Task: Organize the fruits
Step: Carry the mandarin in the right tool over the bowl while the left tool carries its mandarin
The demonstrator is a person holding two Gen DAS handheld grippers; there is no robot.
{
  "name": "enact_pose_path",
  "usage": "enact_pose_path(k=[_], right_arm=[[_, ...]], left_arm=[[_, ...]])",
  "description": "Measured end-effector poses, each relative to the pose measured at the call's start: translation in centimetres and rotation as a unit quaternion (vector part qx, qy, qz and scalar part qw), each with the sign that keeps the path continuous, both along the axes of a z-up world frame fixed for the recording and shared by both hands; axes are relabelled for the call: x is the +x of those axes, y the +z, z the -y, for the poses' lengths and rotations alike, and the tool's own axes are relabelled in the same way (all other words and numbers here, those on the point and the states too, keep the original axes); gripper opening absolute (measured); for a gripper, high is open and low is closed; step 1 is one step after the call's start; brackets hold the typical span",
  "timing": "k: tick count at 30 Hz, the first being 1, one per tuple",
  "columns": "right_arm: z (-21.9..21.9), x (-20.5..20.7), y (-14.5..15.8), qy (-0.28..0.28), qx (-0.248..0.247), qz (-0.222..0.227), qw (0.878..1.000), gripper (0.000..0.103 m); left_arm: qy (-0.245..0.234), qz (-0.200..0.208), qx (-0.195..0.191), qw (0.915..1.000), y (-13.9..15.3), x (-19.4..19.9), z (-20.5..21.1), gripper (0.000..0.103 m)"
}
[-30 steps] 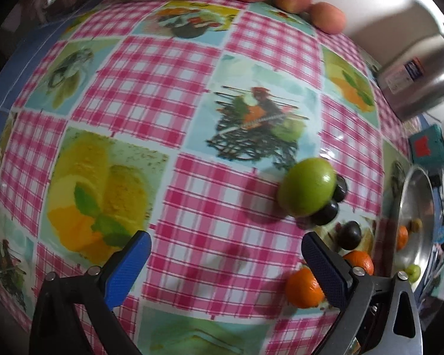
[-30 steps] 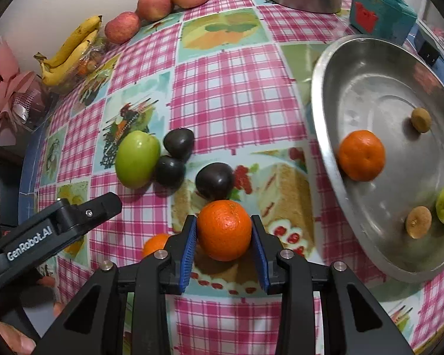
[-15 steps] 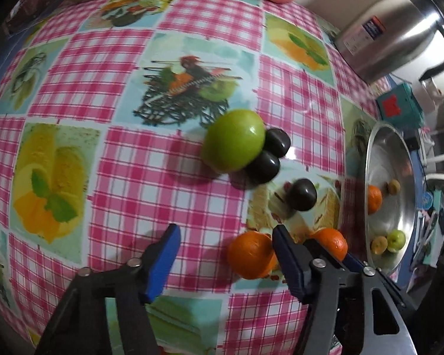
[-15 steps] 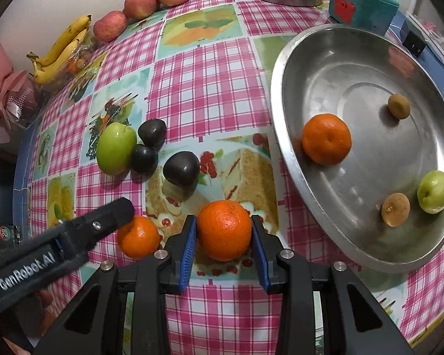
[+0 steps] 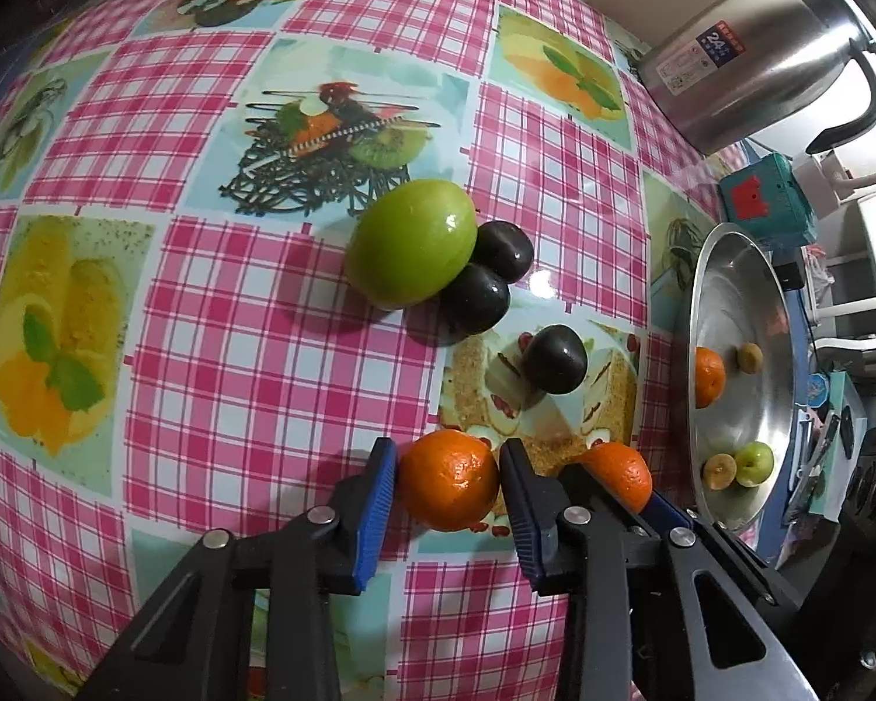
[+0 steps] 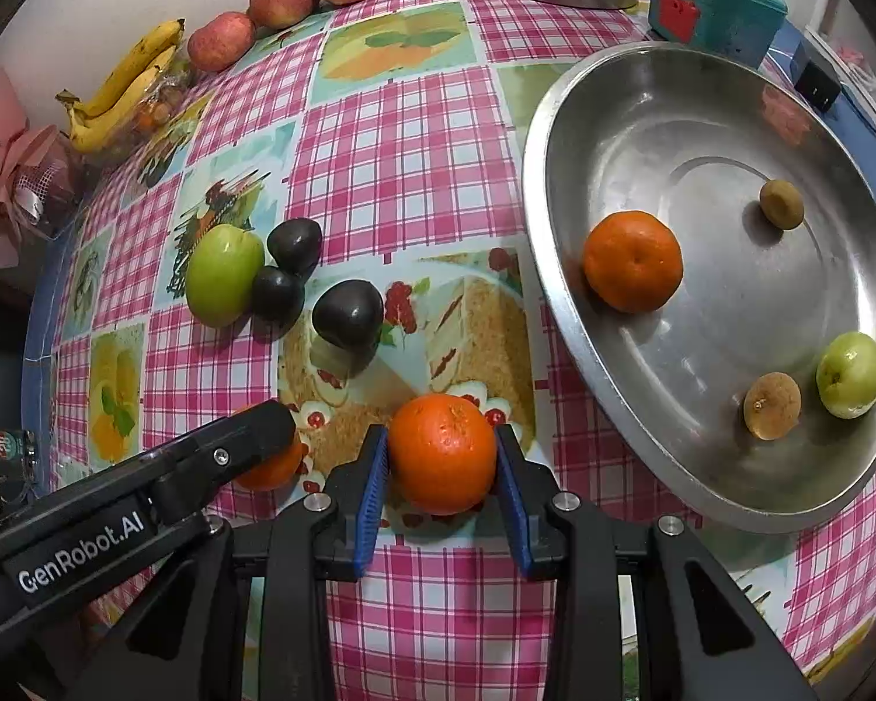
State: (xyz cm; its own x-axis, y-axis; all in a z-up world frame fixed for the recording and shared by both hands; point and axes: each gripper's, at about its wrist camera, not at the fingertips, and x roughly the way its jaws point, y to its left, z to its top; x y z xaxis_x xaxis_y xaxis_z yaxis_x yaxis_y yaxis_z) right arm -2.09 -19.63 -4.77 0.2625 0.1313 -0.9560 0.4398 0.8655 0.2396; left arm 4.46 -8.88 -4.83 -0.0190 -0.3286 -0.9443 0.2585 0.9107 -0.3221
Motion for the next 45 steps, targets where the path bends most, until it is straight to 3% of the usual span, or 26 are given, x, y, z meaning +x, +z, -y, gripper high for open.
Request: enact_pose_path(k=[7, 18, 27, 37, 45], right_arm=[[0.2, 0.0, -0.1, -0.002, 0.006, 0.001, 1.0, 0.037], [0.2, 0.0, 0.1, -0.004, 0.006, 0.008, 1.0, 0.037], [0.3, -0.3, 3.3, -0.014, 0.008, 0.063, 0.998, 0.037], [2.6, -1.1, 4.6, -0.046, 0.006, 0.089, 0.995, 0.037], [6.4, -2.9, 5.1, -0.095, 0.008, 0.103, 0.99, 0.037]], left_arm=[[0.007, 0.003, 0.002, 1.0, 0.0, 1.6, -1.4, 0.038], [0.062, 0.04, 0.03, 0.9968, 1.1, 3.4, -5.2, 0.038], [0.092, 0.083, 0.017, 0.9922, 4.1, 4.1, -7.3, 0.038], [0.096, 0.115, 0.003, 0.9887, 6.0, 3.4, -5.9, 0.038], [0.046, 0.131, 0.009, 0.9903, 6.2, 1.6, -2.0, 0.038]])
